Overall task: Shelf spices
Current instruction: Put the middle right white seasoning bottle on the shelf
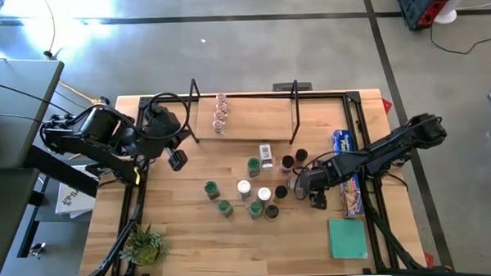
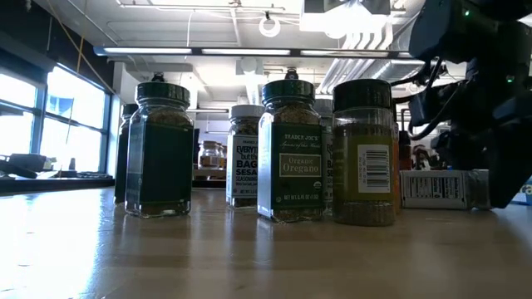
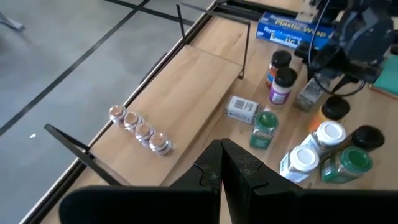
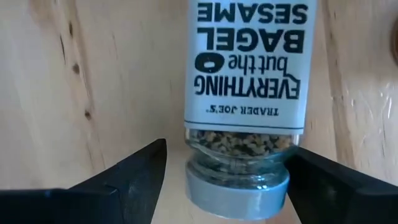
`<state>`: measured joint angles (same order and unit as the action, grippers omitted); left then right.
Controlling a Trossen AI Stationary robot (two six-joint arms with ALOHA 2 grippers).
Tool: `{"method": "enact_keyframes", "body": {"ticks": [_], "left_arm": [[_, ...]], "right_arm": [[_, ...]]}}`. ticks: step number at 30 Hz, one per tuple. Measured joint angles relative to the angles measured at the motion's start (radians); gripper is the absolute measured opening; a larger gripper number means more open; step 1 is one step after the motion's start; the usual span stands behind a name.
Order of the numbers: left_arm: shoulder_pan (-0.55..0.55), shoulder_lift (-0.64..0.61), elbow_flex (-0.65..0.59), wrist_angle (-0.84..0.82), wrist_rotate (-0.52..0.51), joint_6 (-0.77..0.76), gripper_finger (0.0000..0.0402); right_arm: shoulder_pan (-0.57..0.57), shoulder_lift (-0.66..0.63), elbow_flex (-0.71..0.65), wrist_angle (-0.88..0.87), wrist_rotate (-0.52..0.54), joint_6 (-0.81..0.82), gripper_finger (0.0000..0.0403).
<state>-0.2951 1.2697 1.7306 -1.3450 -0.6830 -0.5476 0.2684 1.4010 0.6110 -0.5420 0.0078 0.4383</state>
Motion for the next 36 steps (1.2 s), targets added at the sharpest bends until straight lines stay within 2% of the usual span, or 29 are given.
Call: {"method": "enact_keyframes", "body": {"ticks": [3,7,12,14,16,19,23,26,28,30,33,36], "left_arm": [[0.0,0.0,0.0,0.02,0.0,0.0,0.0],[0.005,0.0,0.0,0.032,-0.001,0.0,0.0],[0.03,0.0,0.0,0.054,0.003,0.002,0.0],[0.048,0.0,0.0,0.085,0.044,0.015,0.0],[0.078,0.0,0.0,0.125,0.145,0.069,0.0],[0.14,0.002,-0.009,0.22,0.346,0.18,0.0],[0.258,0.006,-0.097,0.39,0.603,0.318,0.0002],[0.354,0.017,-0.202,0.543,0.786,0.347,0.0013],[0.405,0.034,-0.272,0.654,0.894,0.326,0.0031],[0.444,0.059,-0.324,0.752,0.982,0.27,0.0056],[0.484,0.107,-0.364,0.844,1.089,0.166,0.0106],[0.501,0.16,-0.367,0.866,1.186,0.112,0.0165]], "right_arm": [[0.0,0.0,-0.003,0.0,0.0,0.009,0.026],[0.0,0.0,0.025,-0.072,-0.034,0.038,0.0192],[0.001,0.0,0.203,-0.363,-0.063,0.074,0.0191],[0.008,0.0,0.316,-0.503,-0.065,0.042,0.0191],[0.016,-0.001,0.445,-0.613,-0.059,-0.02,0.0191],[0.036,-0.001,0.637,-0.711,0.016,-0.149,0.0191],[0.067,0.006,0.853,-0.711,0.207,-0.425,0.0191],[0.078,0.05,0.984,-0.711,0.389,-0.637,0.0191],[0.074,0.102,1.057,-0.716,0.499,-0.78,0.0191],[0.063,0.164,1.123,-0.719,0.565,-0.92,0.0191],[0.037,0.262,1.218,-0.719,0.613,-1.067,0.0191],[0.009,0.349,1.303,-0.718,0.65,-1.114,0.0191]]}}
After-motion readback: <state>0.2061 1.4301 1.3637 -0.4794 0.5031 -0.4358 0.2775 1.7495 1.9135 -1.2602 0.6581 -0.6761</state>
